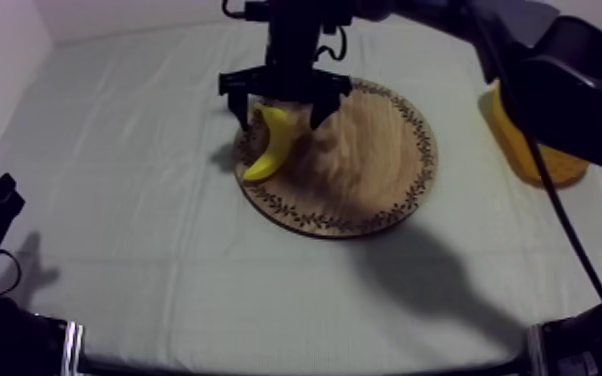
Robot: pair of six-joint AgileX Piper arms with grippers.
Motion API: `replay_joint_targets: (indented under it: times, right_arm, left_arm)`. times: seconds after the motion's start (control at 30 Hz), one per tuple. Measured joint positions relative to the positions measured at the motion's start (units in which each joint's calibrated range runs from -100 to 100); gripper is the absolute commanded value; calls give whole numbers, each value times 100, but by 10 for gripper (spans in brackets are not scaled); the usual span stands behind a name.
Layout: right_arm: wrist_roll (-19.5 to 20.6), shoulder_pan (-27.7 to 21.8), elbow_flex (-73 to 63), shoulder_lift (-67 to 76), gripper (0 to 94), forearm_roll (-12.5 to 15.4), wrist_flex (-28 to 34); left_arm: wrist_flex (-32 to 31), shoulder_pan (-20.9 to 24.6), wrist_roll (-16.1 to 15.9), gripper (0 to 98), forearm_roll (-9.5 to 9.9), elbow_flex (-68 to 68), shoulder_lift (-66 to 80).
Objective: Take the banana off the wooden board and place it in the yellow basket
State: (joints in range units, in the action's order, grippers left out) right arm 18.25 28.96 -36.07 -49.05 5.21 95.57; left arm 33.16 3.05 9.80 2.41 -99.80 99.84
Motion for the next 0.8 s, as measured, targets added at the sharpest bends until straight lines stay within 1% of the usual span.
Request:
replay_joint_targets:
  times: [0.1, 0.3, 0.43, 0.53, 0.8]
  right_arm:
    - [0, -32, -231, -341, 732, 68, 0]
    - [13, -91, -694, -857, 730, 22, -7]
    - [-24, -118, -902, -1088, 704, 43, 1]
    - [-72, -142, -915, -1173, 649, 89, 1]
    - [-61, -175, -750, -1188, 453, 255, -35]
  left_arm:
    - [0, 0, 0, 1, 0, 0, 0]
    - [0, 0, 0, 1, 0, 0, 0]
    - [0, 0, 0, 1, 0, 0, 0]
    - [0, 0, 0, 1, 0, 0, 0]
    - [0, 0, 0, 1, 0, 0, 0]
